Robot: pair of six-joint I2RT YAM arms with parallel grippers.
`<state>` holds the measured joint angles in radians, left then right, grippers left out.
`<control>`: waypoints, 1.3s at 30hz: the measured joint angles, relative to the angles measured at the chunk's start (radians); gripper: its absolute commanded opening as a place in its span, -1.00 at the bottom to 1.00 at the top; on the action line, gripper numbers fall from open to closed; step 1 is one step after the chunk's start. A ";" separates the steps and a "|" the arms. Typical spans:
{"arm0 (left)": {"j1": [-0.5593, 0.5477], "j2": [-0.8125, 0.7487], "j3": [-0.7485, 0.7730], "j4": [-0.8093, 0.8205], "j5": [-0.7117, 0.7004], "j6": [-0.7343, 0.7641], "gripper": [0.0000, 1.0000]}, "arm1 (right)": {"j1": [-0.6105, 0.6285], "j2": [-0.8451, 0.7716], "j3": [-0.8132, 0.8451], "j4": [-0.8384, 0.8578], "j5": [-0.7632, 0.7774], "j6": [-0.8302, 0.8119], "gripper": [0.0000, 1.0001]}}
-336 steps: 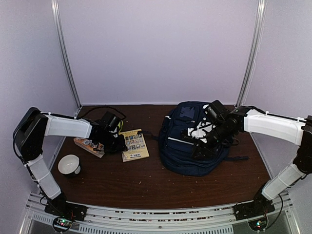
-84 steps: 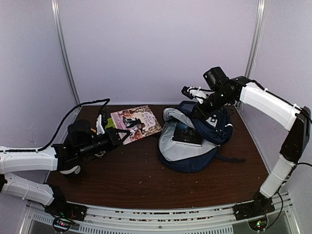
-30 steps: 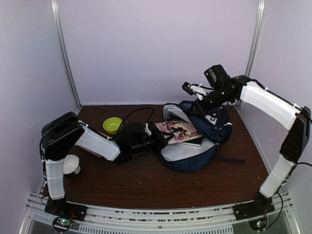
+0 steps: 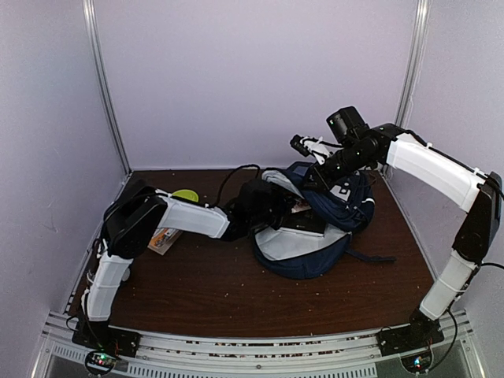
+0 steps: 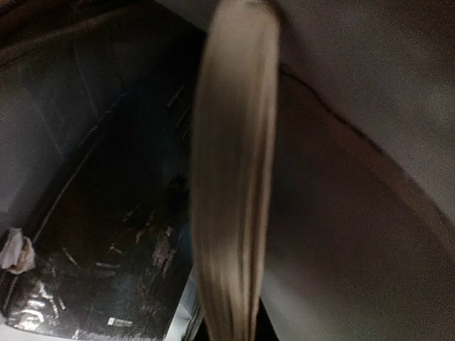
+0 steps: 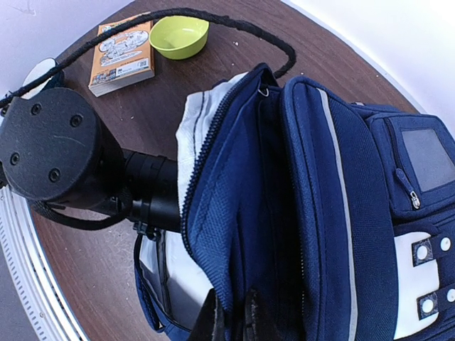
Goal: Pack the student bag
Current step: Place the book in the largest pocket of the bag.
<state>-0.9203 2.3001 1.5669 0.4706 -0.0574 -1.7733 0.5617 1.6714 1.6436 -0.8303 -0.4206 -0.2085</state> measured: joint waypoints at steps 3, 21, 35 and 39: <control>-0.010 0.043 0.071 -0.019 -0.022 -0.031 -1.00 | 0.000 0.000 0.000 0.003 0.000 0.000 -1.00; -0.077 0.202 0.300 -0.135 -0.105 -0.195 -0.15 | 0.002 0.000 0.000 0.004 -0.009 0.000 -1.00; -0.095 -0.010 0.015 -0.198 -0.014 -0.220 0.02 | 0.002 0.000 0.007 -0.008 -0.003 -0.011 -1.00; -0.110 -0.156 -0.173 -0.196 0.028 -0.217 0.02 | 0.003 0.000 0.007 -0.011 0.005 -0.028 -1.00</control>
<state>-1.0302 2.1437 1.3941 0.2745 -0.0296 -1.9907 0.5648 1.6718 1.6505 -0.8417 -0.4156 -0.2363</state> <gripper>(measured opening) 0.507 0.065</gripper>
